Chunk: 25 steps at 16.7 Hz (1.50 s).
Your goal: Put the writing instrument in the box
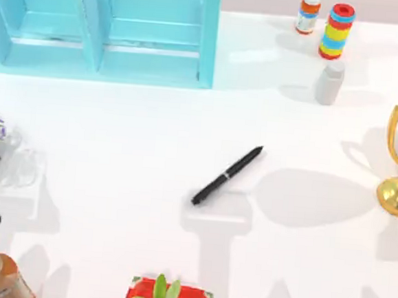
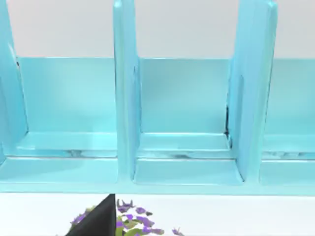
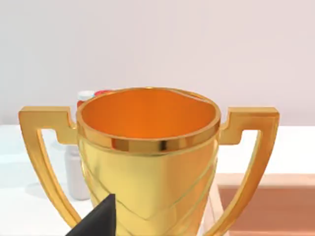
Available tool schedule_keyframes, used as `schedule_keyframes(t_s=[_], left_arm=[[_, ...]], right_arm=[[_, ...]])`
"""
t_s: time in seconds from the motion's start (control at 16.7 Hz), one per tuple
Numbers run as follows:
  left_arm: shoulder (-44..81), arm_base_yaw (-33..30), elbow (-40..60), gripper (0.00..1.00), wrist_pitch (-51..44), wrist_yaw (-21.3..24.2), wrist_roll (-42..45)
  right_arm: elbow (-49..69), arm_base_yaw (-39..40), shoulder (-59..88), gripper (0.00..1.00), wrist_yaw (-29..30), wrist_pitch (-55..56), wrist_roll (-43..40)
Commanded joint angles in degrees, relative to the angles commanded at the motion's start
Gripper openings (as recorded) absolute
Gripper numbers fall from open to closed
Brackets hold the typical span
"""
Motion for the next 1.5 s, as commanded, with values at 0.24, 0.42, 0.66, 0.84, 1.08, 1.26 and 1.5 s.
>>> schedule_keyframes(t_s=[0.24,0.42,0.66,0.84,1.08,1.26,1.5], left_arm=[[0.0,0.0,0.0,1.0,0.0,0.0,0.0],[0.0,0.0,0.0,1.0,0.0,0.0,0.0],[0.0,0.0,0.0,1.0,0.0,0.0,0.0],[0.0,0.0,0.0,1.0,0.0,0.0,0.0],[0.0,0.0,0.0,1.0,0.0,0.0,0.0],[0.0,0.0,0.0,1.0,0.0,0.0,0.0],[0.0,0.0,0.0,1.0,0.0,0.0,0.0]], right_arm=[[1.51,1.33,1.76,1.0,-0.22,-0.53,1.71],[7.16,5.79,8.96,1.0,-0.76,-2.49,8.41],[18.91,13.73,26.06,1.0,-1.57,-6.6,22.72],[29.57,19.75,42.19,1.0,-2.39,-10.35,35.13],[44.3,26.17,65.6,1.0,-3.7,-15.56,51.44],[54.15,29.32,82.1,1.0,-4.76,-19.23,62.21],[64.2,31.32,98.93,1.0,-6.04,-23.18,72.69]])
